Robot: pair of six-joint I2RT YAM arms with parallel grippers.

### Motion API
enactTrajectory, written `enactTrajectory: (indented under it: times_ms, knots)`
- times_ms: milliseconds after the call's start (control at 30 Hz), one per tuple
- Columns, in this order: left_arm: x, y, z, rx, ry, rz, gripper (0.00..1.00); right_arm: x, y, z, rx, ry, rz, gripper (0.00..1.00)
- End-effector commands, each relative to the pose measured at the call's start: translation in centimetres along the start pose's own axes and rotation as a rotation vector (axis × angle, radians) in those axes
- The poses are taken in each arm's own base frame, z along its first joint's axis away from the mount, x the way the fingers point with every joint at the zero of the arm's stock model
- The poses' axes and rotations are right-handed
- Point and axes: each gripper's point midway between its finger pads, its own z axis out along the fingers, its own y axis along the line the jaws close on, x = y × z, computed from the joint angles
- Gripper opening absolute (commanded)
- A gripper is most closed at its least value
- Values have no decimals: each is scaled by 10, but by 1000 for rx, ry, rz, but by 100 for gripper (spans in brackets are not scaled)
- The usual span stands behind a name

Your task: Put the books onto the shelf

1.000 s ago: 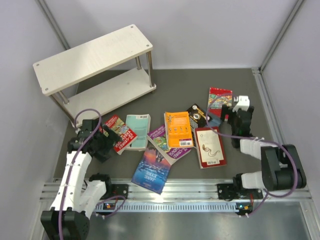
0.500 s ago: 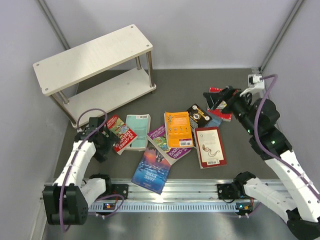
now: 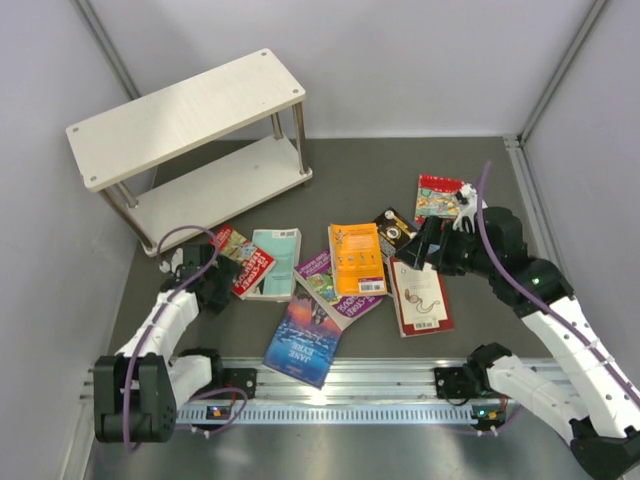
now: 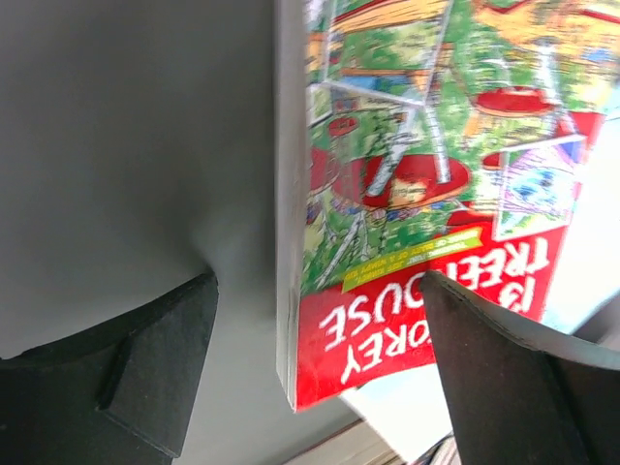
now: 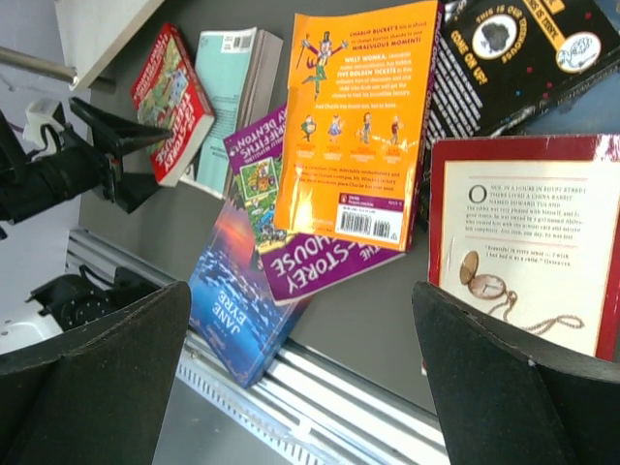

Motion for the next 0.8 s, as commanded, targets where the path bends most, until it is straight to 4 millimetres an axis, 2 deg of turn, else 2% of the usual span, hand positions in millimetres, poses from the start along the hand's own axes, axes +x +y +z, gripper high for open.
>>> enactTrajectory:
  times_ms: [0,100,233,267,333,367,400,533,600,733,767]
  knots:
    - [7,13,20,13,-22,-33,91,11,-5,-9,8,26,8,96]
    - [10,18,28,21,-25,-42,82,14,-7,-10,24,43,11,96]
    - [17,25,37,21,-15,-48,56,16,-12,-14,53,51,10,96]
    - [16,24,38,27,-20,-47,40,18,-14,-14,60,55,12,95]
    - [15,23,39,36,-26,-44,30,21,-17,-16,73,57,16,96]
    - [16,19,39,46,-17,-40,11,23,-19,-17,73,55,18,96]
    - [15,16,38,53,-11,-33,0,25,-19,-18,75,57,26,95]
    - [16,13,31,43,11,-5,0,28,-22,-19,81,49,43,95]
    - [18,1,19,77,51,20,0,28,-23,-18,84,49,48,96]
    - [20,-15,-18,149,87,57,0,26,-22,-16,80,48,48,95]
    - [16,-25,-30,186,78,65,0,26,-21,-14,77,48,49,95]
